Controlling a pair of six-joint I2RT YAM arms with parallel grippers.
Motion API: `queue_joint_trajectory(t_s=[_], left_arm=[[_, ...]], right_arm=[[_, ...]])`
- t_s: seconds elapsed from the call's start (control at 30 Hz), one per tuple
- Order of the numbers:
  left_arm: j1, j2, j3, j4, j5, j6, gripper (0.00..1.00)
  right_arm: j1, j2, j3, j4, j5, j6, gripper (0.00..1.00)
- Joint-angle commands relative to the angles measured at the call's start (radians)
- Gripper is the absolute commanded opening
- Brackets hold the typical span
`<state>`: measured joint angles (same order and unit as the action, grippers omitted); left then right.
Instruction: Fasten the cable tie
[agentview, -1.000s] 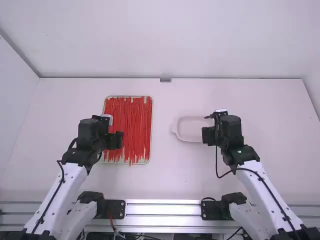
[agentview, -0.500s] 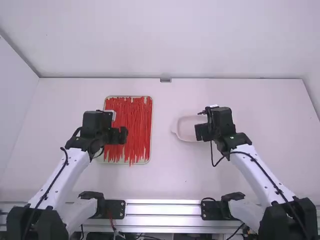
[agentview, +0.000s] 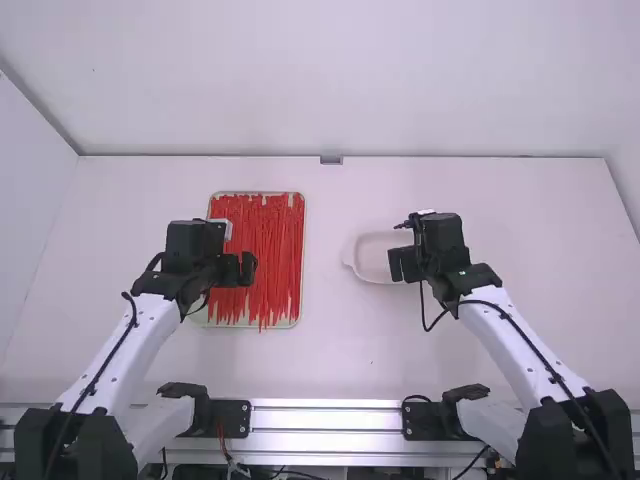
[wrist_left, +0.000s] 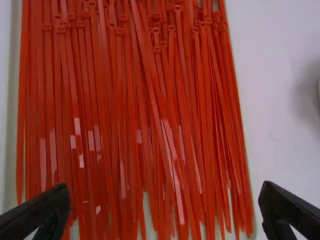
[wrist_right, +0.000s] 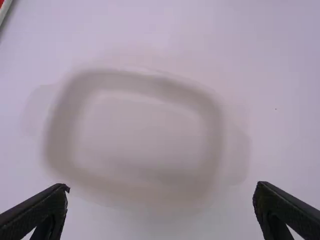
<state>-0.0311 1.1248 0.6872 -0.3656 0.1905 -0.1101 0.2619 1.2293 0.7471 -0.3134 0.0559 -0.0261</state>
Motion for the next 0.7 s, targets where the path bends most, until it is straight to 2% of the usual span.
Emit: queue_joint_trajectory(t_s=[0.0,0.33,0.67], left_arm=[[-0.009,0.005,0.026,0.004,0.012,-0.018,0.99],[-0.009,0.008,0.040,0.024,0.056,-0.010,0.99],[-0.010,0.159,0.232,-0.049,0.060,0.006,0.99]], right_arm=[[0.006,0.005,0.039,-0.002,-0.013,0.002,0.99],[0.009,0.005,0.039,0.004,-0.014,0.003,0.99],[0.008,0.005,0.039,0.003,-0.037,0.003,0.99]])
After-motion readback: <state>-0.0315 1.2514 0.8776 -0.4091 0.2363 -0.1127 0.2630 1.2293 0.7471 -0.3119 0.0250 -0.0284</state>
